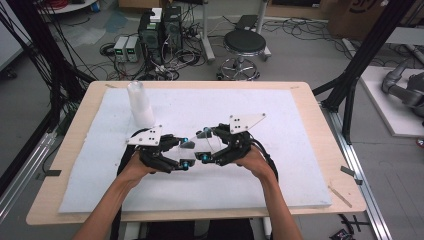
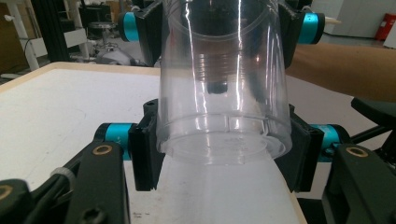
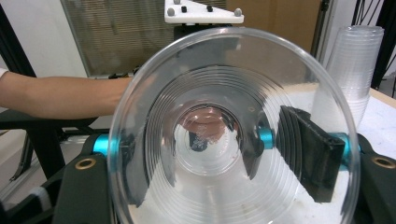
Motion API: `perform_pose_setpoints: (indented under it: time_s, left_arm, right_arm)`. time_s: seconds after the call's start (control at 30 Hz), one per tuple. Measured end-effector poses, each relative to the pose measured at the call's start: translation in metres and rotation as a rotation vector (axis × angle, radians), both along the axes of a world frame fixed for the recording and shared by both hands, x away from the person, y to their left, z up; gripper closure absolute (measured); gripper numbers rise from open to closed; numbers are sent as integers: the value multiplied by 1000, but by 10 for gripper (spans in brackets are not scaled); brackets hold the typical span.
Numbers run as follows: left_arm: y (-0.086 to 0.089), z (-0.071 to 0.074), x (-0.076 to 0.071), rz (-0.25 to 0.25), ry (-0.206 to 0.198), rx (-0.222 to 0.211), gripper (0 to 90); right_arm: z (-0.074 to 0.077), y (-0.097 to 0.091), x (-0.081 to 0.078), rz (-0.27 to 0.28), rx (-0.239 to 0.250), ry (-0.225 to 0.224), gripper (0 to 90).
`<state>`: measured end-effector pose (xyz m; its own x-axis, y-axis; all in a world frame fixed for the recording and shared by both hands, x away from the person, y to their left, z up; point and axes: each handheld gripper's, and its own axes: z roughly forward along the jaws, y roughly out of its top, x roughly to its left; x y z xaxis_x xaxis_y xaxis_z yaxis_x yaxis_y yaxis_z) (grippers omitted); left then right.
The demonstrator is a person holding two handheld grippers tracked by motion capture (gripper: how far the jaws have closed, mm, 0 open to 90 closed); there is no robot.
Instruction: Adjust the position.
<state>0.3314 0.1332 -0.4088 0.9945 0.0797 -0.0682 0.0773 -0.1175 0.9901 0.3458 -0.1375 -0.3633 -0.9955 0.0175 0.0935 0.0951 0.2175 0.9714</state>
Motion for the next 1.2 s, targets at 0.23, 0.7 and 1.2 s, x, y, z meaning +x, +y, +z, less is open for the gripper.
perform_pose_setpoints:
  time_s: [0.23, 0.7, 1.2]
  left_arm:
    - [0, 0, 1, 55, 48, 10, 32]
    - [39, -19, -24, 370, 85, 199, 32]
    - [95, -44, -38, 682, 108, 189, 32]
  right_arm:
    - [0, -1, 0, -6, -3, -3, 316]
    - [8, -10, 5, -153, -139, 10, 315]
    - [18, -4, 22, -380, -532, 49, 326]
